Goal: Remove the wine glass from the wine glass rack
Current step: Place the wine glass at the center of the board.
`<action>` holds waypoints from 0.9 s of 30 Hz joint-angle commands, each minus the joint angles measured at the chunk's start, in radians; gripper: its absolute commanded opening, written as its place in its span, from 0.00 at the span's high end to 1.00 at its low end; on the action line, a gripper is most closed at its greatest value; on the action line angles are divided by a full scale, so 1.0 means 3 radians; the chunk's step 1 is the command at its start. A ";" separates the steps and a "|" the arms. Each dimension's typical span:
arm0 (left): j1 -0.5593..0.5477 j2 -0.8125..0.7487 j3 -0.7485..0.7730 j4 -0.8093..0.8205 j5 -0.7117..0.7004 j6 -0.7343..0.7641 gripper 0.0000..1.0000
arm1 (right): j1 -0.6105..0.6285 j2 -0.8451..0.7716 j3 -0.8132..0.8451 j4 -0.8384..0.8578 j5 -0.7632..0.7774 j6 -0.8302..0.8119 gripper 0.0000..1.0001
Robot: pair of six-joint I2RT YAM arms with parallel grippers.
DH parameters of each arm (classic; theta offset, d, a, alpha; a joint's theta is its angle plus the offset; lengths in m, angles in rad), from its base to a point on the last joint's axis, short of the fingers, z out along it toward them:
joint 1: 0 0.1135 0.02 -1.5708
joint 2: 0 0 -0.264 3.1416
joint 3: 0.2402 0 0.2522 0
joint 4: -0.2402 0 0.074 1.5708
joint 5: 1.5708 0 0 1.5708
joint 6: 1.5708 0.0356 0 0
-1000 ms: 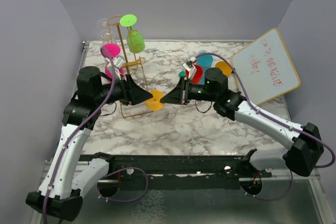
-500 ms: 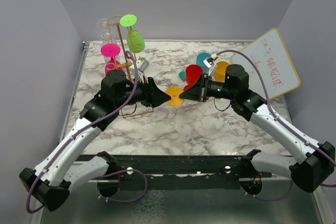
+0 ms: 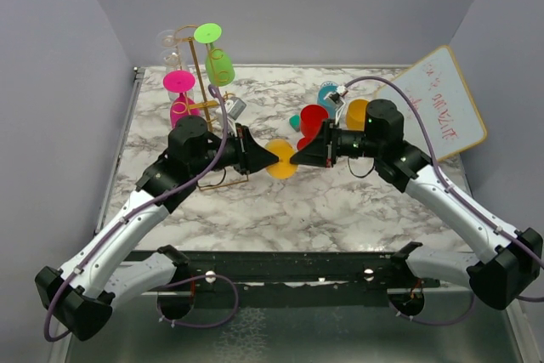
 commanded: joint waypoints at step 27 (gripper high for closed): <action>-0.0247 -0.0541 -0.0607 0.0940 0.1777 0.1493 1.00 | -0.1136 0.0226 -0.0017 0.0362 -0.1166 -0.0336 0.15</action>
